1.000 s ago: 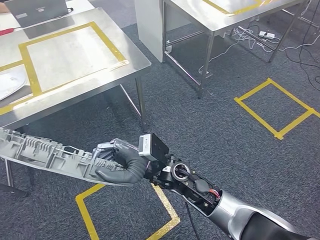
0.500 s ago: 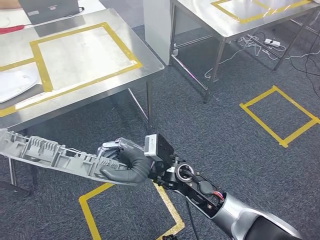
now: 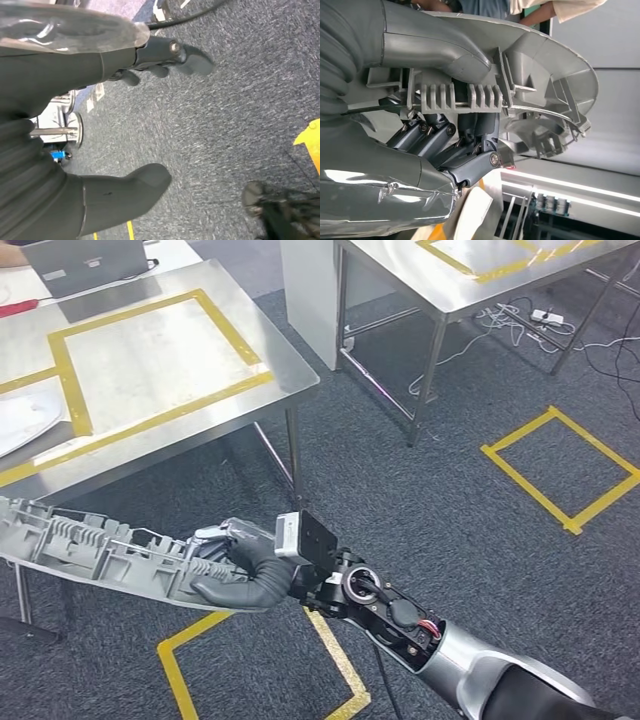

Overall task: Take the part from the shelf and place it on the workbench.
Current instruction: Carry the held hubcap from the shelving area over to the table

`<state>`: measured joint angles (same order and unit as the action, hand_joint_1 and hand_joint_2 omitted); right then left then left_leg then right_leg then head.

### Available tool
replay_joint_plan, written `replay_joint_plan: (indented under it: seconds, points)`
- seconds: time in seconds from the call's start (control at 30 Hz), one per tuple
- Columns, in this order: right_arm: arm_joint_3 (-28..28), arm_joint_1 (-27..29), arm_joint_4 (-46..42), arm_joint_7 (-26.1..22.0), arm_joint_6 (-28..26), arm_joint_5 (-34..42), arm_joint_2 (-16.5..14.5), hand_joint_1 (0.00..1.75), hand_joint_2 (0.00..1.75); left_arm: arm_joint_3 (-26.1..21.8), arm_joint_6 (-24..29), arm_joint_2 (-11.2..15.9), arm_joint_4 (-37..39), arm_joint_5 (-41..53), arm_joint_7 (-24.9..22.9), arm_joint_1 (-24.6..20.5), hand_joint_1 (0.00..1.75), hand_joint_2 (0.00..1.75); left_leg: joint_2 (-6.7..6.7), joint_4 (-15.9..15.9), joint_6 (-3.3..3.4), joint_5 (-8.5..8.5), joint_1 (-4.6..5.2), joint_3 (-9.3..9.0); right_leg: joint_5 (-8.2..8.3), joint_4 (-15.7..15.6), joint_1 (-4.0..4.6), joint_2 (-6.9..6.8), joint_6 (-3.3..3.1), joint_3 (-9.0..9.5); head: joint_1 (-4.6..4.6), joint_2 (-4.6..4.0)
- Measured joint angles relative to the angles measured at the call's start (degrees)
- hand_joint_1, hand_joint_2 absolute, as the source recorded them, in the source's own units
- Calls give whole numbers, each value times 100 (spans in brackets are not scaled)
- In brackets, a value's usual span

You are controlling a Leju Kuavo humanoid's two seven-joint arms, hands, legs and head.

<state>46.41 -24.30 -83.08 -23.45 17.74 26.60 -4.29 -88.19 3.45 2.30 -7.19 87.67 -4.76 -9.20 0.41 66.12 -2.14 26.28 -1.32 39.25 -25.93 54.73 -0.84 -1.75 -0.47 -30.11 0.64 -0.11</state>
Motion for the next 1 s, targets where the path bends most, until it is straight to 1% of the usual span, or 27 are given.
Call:
replay_joint_plan:
  seconds: [0.03, 0.07, 0.1, 0.13, 0.2, 0.23, 0.27, 0.3, 0.37, 0.4, 0.43, 0.47, 0.5, 0.53, 0.57, 0.6, 0.63, 0.67, 0.73, 0.77, 0.8, 0.83, 0.87, 0.9, 0.93, 0.97, 1.0]
  points:
    - [-1, -1, 0, 2, 0, 0, 1, 175, 175, 0, 1, 2, 0, 0, 0, 4, 0, 175, 24, -415, -10, -216, -8, -178, -42, 9, -1, -10, 35, 40, -7, 0]
    - [-1, -4, -1, 2, 1, 0, 1, 175, 175, 0, 1, 4, 0, 0, 0, 6, 0, 175, 37, -765, 2, -348, -5, -329, -83, 25, 5, -14, 75, 66, -20, 0]
    - [1, -5, -4, 1, 4, 0, 1, 175, 175, 0, 1, 4, 0, 0, 0, 5, 0, 175, 45, -978, 25, -397, 1, -425, -115, 34, 17, -17, 110, 83, -25, 0]
    - [1, -6, -8, -1, 7, 1, 1, 175, 175, 0, 1, 3, 0, 0, 0, 4, 0, 175, 42, -1057, 65, -368, 15, -465, -142, 36, 30, -22, 142, 91, -22, 0]
    - [1, -5, -15, 0, 10, 2, 1, 175, 175, 0, 1, 2, 0, 0, 0, 2, 0, 175, 19, -1069, 164, -316, 29, -484, -188, 33, 24, -27, 196, 121, 3, 0]
    - [0, -6, -17, 1, 11, 5, 1, 175, 175, 0, 1, 2, 0, 0, 0, 2, 0, 175, 10, -1072, 206, -295, 31, -504, -244, 94, 12, -5, 224, 114, 20, 0]
    - [-1, -7, -20, 1, 13, 12, 1, 175, 175, 1, 1, 2, 0, 0, 0, 1, 0, 175, 2, -1077, 243, -279, 31, -527, -347, 266, 1, 26, 248, 49, 39, 0]
    - [-2, -6, -23, 0, 19, 22, 2, 175, 175, 1, 1, 1, 0, 0, 1, 0, 0, 175, -1, -1083, 276, -264, 32, -550, -498, 567, -6, 68, 267, -91, 70, 0]
    - [-4, 4, -26, -4, 43, 40, 4, 175, 175, 2, 1, -1, 0, 0, 2, -2, 0, 175, -19, -1082, 330, -227, 58, -586, -829, 1427, -4, 123, 276, -556, 138, 0]
    - [-4, 13, -26, -6, 54, 44, 7, 175, 175, 2, 1, -1, 0, 0, 2, -2, 0, 175, -36, -1081, 349, -206, 76, -610, -894, 1754, -1, 133, 268, -766, 164, 0]
    - [-3, 22, -26, -6, 61, 44, 11, 175, 175, 2, 1, -1, 0, 0, 2, -2, 0, 175, -59, -1081, 362, -180, 95, -645, -833, 1875, 8, 139, 247, -885, 182, 0]
    - [-4, 28, -26, -5, 62, 44, 14, 175, 175, 2, 0, -1, 0, 0, 2, -2, 0, 175, -83, -1081, 369, -150, 113, -692, -646, 1754, 24, 144, 210, -887, 197, 0]
    - [-5, 30, -26, -5, 61, 44, 17, 175, 175, 2, 0, -1, 0, 0, 2, -1, 0, 175, -105, -1081, 372, -116, 130, -749, -366, 1417, 49, 151, 154, -786, 214, 0]
    - [-7, 28, -26, -4, 61, 44, 19, 175, 175, 2, 0, -12, 1, 0, 2, 2, 0, 175, -124, -1086, 372, -83, 139, -798, -85, 991, 86, 166, 79, -645, 230, 0]
    - [-9, 27, -26, -6, 62, 46, 20, 175, 175, 2, -1, -22, 2, 0, 2, 0, 0, 175, -140, -1087, 364, -54, 154, -835, 112, 626, 115, 175, 9, -506, 225, 0]
    - [-9, 25, -26, -8, 65, 49, 21, 175, 175, 2, -1, -32, 2, 0, 2, -1, 0, 175, -152, -1088, 351, -34, 159, -852, 214, 350, 143, 180, -47, -403, 221, 0]
    - [-9, 25, -27, -10, 68, 54, 21, 175, 175, 2, -2, -41, 3, 0, 2, -3, 0, 175, -159, -1094, 331, -22, 157, -855, 225, 215, 163, 182, -81, -352, 216, 0]
    - [-9, 25, -27, -13, 70, 60, 21, 175, 175, 2, -2, -40, 2, 0, 2, -7, 0, 175, -163, -1107, 308, -16, 161, -861, 199, 162, 169, 175, -91, -322, 207, 0]
    - [-9, 25, -30, -12, 70, 68, 21, 175, 175, 3, -2, -31, 3, 0, 1, -12, 0, 175, -155, -1122, 256, 16, 169, -889, 200, 35, 130, 171, -94, -239, 209, 0]
    - [-10, 23, -31, -10, 69, 73, 21, 175, 175, 3, -2, -29, 3, 0, -1, -15, 0, 175, -143, -1033, 224, 77, 167, -862, 211, -31, 103, 166, -99, -185, 185, 0]
    - [-10, 19, -31, -9, 69, 83, 21, 175, 175, 4, -2, -24, 4, 0, -1, -17, 0, 175, -129, -796, 186, 196, 156, -751, 219, -87, 77, 161, -103, -134, 156, 0]
    - [-10, 17, -31, -11, 68, 95, 21, 175, 175, 4, -2, -24, 4, 0, -2, -16, 0, 175, -115, -439, 149, 347, 127, -561, 215, -112, 73, 158, -109, -107, 123, 0]
    - [-9, 16, -31, -16, 69, 107, 21, 175, 175, 4, -2, -19, 4, 0, -2, -16, 0, 175, -105, -17, 113, 503, 99, -311, 203, -118, 68, 153, -117, -95, 91, 0]
    - [-6, 19, -31, -20, 69, 118, 21, 175, 175, 4, -2, -13, 4, 0, -2, -15, 0, 175, -99, 346, 81, 599, 72, -77, 186, -118, 65, 153, -116, -85, 73, 0]
    - [-4, 24, -30, -22, 69, 122, 21, 175, 175, 4, -2, -8, 4, 0, -2, -13, 0, 175, -94, 521, 54, 584, 48, 68, 165, -117, 57, 153, -108, -66, 58, 0]
    - [-4, 27, -29, -22, 67, 125, 21, 175, 175, 4, -2, -3, 4, 0, -2, -10, 0, 175, -88, 473, 29, 457, 24, 102, 139, -113, 45, 155, -92, -39, 46, 0]
    - [-5, 29, -28, -20, 65, 127, 21, 175, 175, 3, -2, 2, 4, 0, -2, -7, 0, 175, -78, 190, 4, 227, -1, 12, 106, -103, 26, 158, -68, -3, 35, 0]
